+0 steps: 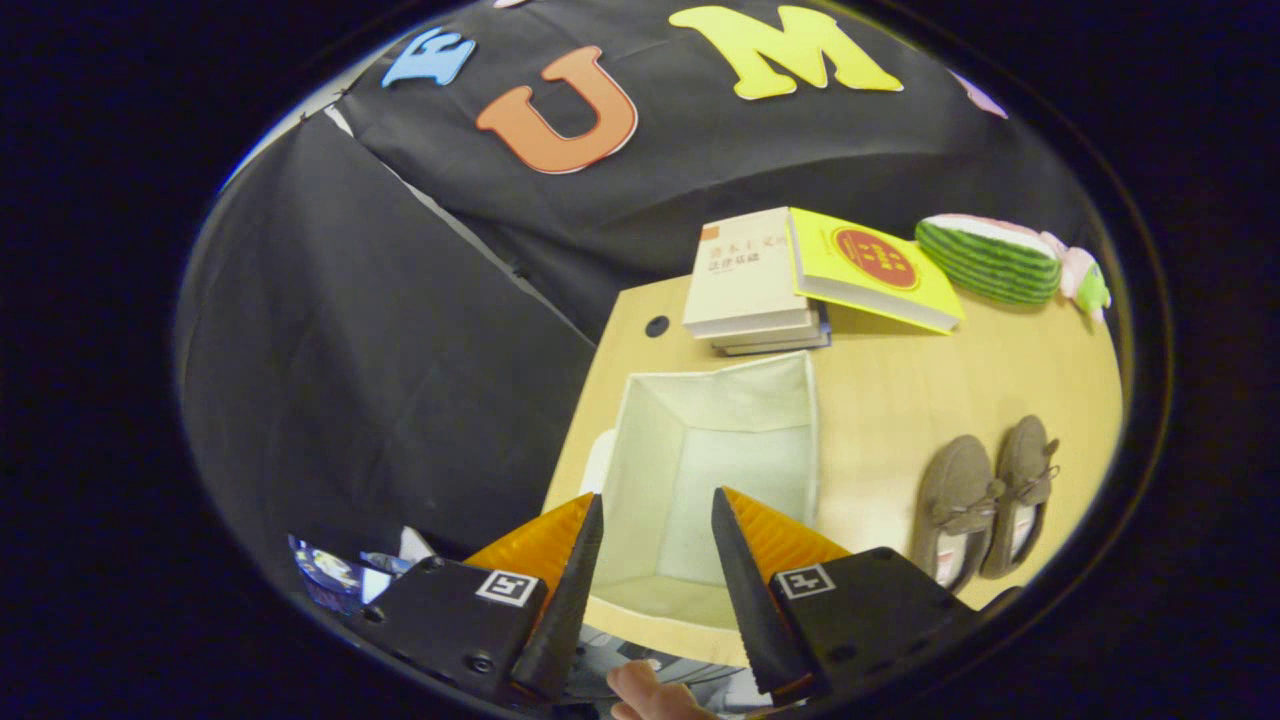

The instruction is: Open the storage box then place both shoes into the box .Put the left shoe in first, then the right shoe, with the right side of both shoes facing outward in a uniform manner.

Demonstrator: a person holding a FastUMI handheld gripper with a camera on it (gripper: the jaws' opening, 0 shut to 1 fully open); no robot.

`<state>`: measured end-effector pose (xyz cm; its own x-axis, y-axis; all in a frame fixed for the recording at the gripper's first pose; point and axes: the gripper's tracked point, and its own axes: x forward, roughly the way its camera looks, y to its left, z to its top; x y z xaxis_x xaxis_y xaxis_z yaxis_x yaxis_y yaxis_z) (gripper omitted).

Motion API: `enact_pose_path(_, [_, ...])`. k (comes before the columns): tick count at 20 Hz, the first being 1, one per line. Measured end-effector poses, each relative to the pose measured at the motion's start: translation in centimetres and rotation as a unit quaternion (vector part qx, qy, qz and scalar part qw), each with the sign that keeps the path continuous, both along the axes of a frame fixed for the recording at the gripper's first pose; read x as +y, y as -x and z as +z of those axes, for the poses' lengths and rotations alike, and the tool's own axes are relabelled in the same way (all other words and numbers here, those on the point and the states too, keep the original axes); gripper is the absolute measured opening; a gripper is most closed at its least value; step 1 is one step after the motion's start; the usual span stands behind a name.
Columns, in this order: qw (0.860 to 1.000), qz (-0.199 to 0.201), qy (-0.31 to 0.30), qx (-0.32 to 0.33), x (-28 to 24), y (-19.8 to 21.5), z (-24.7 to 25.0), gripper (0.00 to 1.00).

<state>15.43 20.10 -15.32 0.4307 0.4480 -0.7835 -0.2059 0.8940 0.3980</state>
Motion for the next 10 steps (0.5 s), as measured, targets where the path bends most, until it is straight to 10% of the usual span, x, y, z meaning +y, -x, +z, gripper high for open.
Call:
enact_pose_path(5, [0.998,-0.013,0.051,0.018,-4.7,0.6,-2.6,0.72])
enact_pose_path(10, [0.970,0.006,0.241,-0.020,-12.6,-0.2,-4.7,0.78])
